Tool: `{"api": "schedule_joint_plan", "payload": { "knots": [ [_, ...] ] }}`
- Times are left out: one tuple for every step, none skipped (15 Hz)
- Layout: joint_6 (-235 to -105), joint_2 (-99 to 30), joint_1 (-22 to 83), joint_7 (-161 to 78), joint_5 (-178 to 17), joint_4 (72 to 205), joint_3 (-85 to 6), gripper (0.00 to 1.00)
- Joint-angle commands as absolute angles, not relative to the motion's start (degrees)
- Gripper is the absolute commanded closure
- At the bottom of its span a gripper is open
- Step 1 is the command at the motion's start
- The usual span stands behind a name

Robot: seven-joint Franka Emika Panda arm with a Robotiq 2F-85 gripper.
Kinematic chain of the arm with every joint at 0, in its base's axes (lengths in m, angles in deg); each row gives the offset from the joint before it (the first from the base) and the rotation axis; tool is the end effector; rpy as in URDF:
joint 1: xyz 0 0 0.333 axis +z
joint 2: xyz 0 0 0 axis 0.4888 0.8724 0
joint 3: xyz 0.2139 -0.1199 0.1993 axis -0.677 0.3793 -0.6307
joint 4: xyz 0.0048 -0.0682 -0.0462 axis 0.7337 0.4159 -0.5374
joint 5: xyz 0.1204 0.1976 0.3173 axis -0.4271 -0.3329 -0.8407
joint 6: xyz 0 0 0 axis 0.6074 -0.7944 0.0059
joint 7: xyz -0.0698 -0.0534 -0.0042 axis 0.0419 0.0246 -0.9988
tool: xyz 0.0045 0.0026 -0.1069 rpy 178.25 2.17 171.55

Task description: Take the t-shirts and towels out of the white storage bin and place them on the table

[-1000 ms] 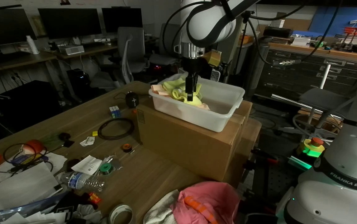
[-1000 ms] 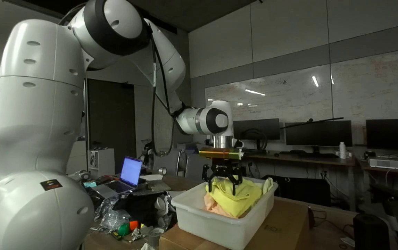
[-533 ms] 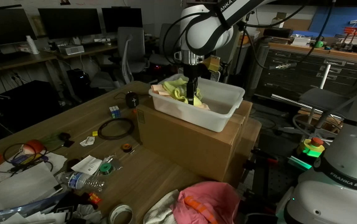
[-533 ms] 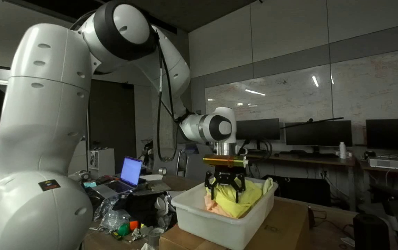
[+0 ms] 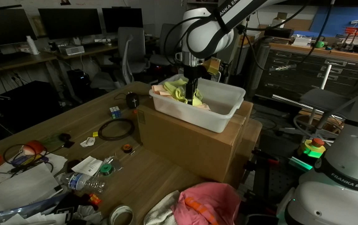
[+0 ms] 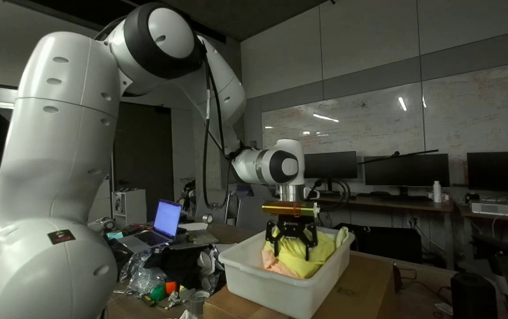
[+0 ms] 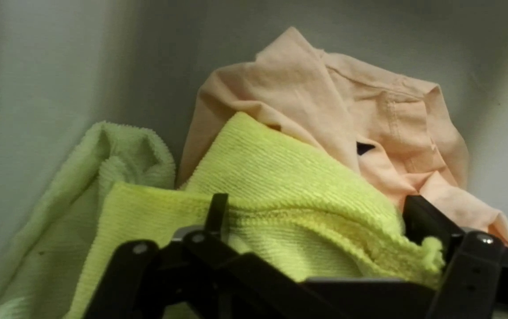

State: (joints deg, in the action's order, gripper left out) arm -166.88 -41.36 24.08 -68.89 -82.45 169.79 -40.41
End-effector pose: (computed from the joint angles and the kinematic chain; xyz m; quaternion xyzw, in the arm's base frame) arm 0.5482 -0.0830 0.3185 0.9909 0.1327 -0.0189 0.0072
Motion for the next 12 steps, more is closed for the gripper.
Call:
{"api": "schedule_joint_plan", "payload": {
  "knots": [
    [-170.16, -40.38, 23.68, -66.77, -81.24, 169.85, -40.24, 0.01],
    [-170.30, -40.27, 23.62, -66.60, -81.18, 169.87, -40.25, 0.25],
    [-170.21, -40.14, 23.55, -66.28, -81.21, 169.73, -40.24, 0.26],
    [-170.14, -40.06, 23.52, -65.86, -81.29, 169.65, -40.22, 0.30],
    [-170.09, -40.08, 23.48, -65.63, -81.29, 169.66, -40.23, 0.40],
    [-169.82, -40.14, 23.47, -65.28, -81.25, 169.60, -40.21, 0.47],
    [-169.52, -40.25, 23.45, -64.87, -81.36, 169.56, -40.22, 0.54],
    [-169.51, -40.60, 23.47, -64.57, -81.13, 169.78, -40.20, 0.62],
    [-169.38, -40.94, 23.48, -64.45, -80.95, 169.97, -40.20, 0.69],
    [-168.96, -41.27, 23.49, -64.26, -80.75, 170.06, -40.19, 0.76],
    [-168.46, -41.55, 23.43, -64.17, -80.82, 170.07, -40.19, 0.84],
    [-168.35, -41.97, 23.35, -64.35, -80.98, 170.29, -40.22, 0.91]
  ]
}}
